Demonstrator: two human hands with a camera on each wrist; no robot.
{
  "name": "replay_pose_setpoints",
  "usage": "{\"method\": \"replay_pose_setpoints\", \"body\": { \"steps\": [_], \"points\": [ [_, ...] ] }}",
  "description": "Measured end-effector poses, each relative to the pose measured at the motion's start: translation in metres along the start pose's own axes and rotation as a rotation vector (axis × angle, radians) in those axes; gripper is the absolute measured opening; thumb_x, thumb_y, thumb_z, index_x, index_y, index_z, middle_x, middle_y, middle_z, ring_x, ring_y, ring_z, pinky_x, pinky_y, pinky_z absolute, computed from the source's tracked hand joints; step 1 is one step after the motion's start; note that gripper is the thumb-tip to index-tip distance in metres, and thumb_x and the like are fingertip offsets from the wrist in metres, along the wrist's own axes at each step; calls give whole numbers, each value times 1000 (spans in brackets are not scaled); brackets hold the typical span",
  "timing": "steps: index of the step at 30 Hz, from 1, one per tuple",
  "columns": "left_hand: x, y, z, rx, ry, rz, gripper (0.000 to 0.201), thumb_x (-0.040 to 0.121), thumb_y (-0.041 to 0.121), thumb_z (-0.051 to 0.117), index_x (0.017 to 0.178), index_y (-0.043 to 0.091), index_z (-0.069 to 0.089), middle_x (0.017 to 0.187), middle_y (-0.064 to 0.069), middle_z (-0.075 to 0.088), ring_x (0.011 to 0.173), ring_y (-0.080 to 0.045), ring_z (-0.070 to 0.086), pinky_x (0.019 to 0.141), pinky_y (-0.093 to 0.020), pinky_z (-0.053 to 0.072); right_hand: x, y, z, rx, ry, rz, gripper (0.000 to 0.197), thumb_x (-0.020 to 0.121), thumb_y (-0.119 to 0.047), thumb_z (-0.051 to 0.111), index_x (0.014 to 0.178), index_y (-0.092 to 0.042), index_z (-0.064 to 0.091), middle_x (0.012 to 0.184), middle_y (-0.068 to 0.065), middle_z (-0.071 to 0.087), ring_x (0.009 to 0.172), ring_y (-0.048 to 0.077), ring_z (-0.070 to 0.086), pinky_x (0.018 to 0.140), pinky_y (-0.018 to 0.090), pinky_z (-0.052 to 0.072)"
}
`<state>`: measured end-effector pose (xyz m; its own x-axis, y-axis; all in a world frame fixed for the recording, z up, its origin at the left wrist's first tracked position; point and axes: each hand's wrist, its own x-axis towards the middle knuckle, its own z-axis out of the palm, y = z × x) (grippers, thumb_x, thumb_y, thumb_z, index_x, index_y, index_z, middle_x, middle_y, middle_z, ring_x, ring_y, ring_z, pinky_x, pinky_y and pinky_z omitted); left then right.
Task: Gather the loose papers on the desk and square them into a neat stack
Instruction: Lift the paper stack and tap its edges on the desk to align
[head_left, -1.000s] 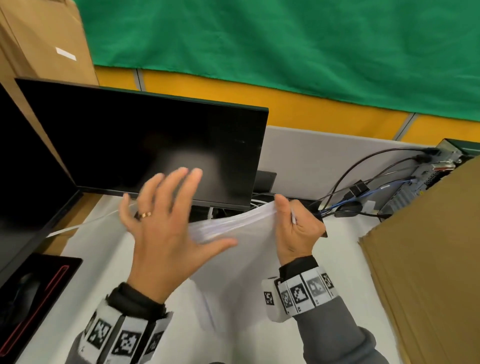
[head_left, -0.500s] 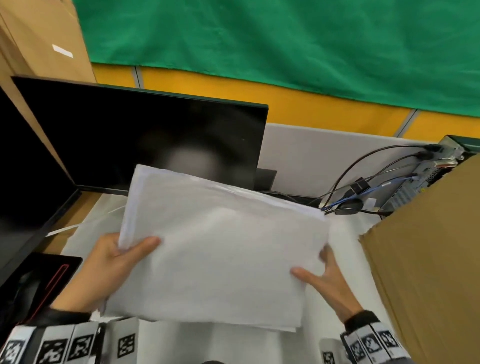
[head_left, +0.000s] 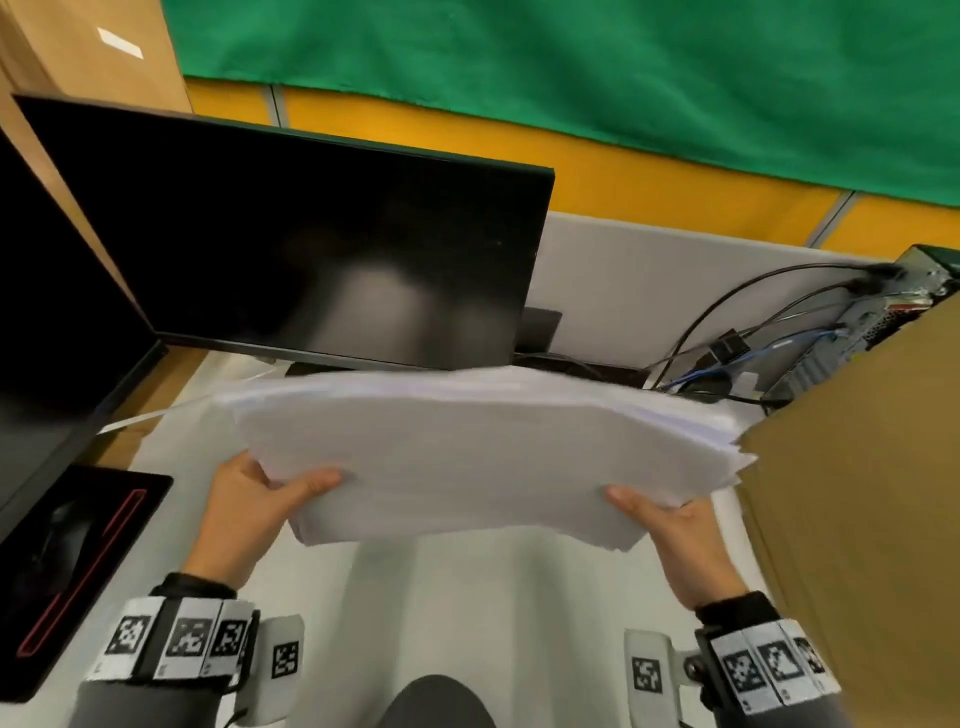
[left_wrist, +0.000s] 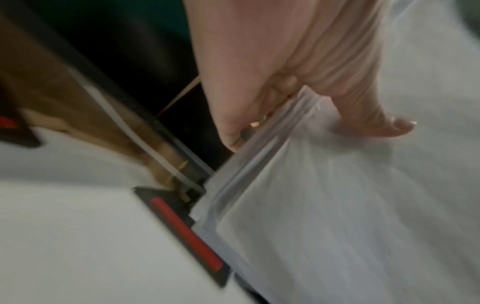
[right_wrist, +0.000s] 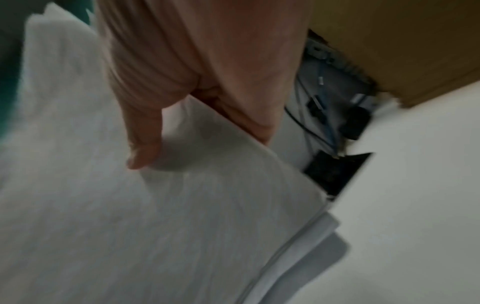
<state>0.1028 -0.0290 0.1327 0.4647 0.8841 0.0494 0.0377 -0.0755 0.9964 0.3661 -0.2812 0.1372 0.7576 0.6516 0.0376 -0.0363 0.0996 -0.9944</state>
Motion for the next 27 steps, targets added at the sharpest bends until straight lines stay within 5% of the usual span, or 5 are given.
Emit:
{"method": "replay_pose_setpoints", "body": {
  "steps": [3, 8, 15, 22, 27],
  "points": [
    [-5, -38, 10, 121, 11, -75, 31, 61, 5, 81, 91, 4, 71, 86, -9, 71, 68, -2, 64, 65, -12, 49, -9, 48, 6, -170, -10, 117, 31, 61, -15, 84, 91, -10, 78, 97, 12, 77, 92, 24, 72, 76, 30, 57],
    [7, -28, 29, 60, 184, -134, 37, 62, 11, 83, 50, 11, 48, 36, 7, 41, 31, -4, 33, 34, -14, 32, 1, 40, 20, -114, 150, 109, 23, 70, -1, 78, 92, -8, 74, 90, 1, 78, 79, 16, 71, 68, 25, 56],
    [9, 22, 16, -45, -15, 220, 37, 67, -4, 72, 90, 24, 64, 81, 21, 71, 75, -1, 64, 67, -11, 51, 7, -10, -2, -175, 12, -156, 29, 68, -15, 78, 96, -11, 75, 99, 7, 76, 95, 24, 69, 81, 37, 54],
    [-4, -29, 42, -162, 103, -54, 29, 61, 26, 73, 85, 27, 55, 84, 1, 57, 77, -14, 55, 62, -12, 49, -3, 40, 12, -92, 69, 74, 33, 69, -14, 78, 94, 5, 69, 89, 12, 71, 82, 17, 65, 69, 21, 52],
    [-2, -19, 56, -344, 310, -115, 10, 85, 32, 53, 78, 26, 55, 75, 3, 51, 69, -11, 50, 65, -22, 42, 2, 35, 29, 60, 283, 34, 27, 67, -38, 67, 74, -13, 62, 70, -8, 58, 71, 8, 54, 69, 25, 42]
  ]
}}
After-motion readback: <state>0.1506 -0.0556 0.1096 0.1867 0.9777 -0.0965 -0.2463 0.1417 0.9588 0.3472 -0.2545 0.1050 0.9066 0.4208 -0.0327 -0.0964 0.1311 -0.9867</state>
